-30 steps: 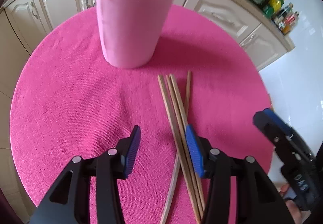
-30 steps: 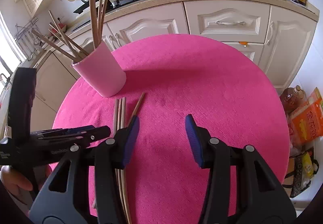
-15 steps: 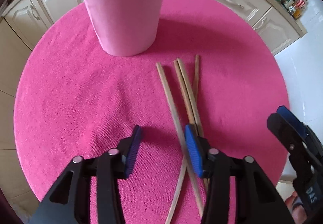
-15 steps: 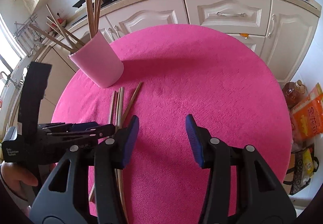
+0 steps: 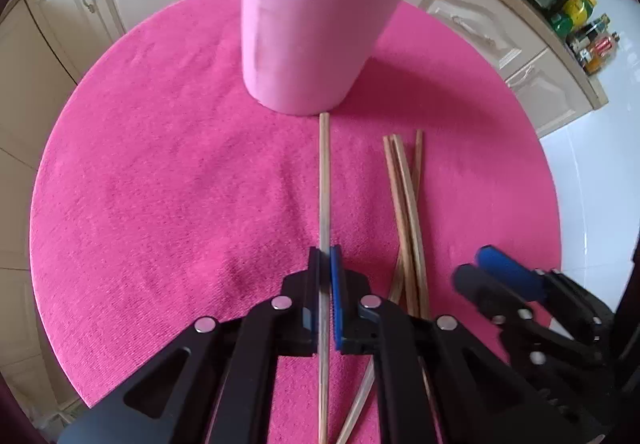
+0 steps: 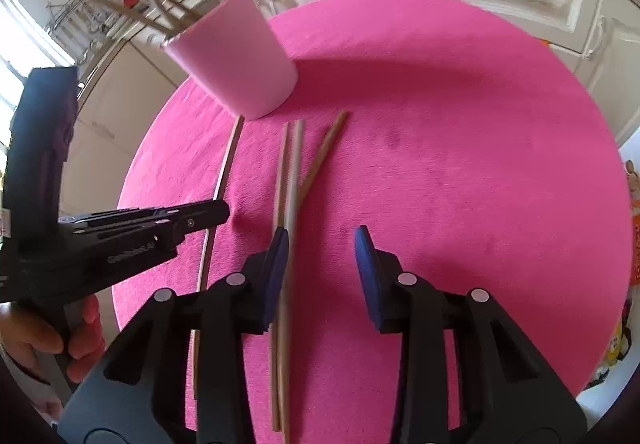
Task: Organize utensils
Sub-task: 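Close the left gripper on one chopstick from the pile, then close the right gripper on another chopstick while the left gripper holds its chopstick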
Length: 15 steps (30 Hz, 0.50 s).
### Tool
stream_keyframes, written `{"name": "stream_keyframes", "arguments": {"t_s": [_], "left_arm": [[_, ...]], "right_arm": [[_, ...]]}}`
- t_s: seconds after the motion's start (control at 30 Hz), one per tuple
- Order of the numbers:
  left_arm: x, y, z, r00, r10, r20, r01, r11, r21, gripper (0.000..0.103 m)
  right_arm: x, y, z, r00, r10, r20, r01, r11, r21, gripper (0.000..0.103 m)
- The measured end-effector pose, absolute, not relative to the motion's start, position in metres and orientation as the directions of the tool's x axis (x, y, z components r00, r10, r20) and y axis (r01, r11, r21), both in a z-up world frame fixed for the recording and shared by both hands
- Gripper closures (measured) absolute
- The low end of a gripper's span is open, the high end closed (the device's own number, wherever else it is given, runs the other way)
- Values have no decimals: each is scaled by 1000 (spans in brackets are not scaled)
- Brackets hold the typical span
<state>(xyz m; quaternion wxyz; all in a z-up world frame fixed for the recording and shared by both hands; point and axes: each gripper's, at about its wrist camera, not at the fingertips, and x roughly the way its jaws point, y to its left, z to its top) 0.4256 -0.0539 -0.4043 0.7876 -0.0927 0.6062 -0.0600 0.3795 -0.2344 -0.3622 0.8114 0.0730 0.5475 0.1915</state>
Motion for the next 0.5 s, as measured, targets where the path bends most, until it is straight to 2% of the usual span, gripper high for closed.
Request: {"name": "stream_keyframes", "arguments": {"t_s": [0.13, 0.2, 0.5], "left_arm": [[420, -42, -396, 275, -208, -939, -28, 974, -224, 98], [420, -41, -393, 286, -211, -935, -29, 973, -228, 98], [411, -32, -385, 304, -208, -930, -28, 974, -226, 98]], "right_arm": [[382, -220, -368, 285, 379, -881, -256, 915, 311, 73], [384, -216, -371, 273, 361, -892, -257, 920, 295, 79], [390, -196, -375, 227, 255, -940, -294, 938, 183, 80]]}}
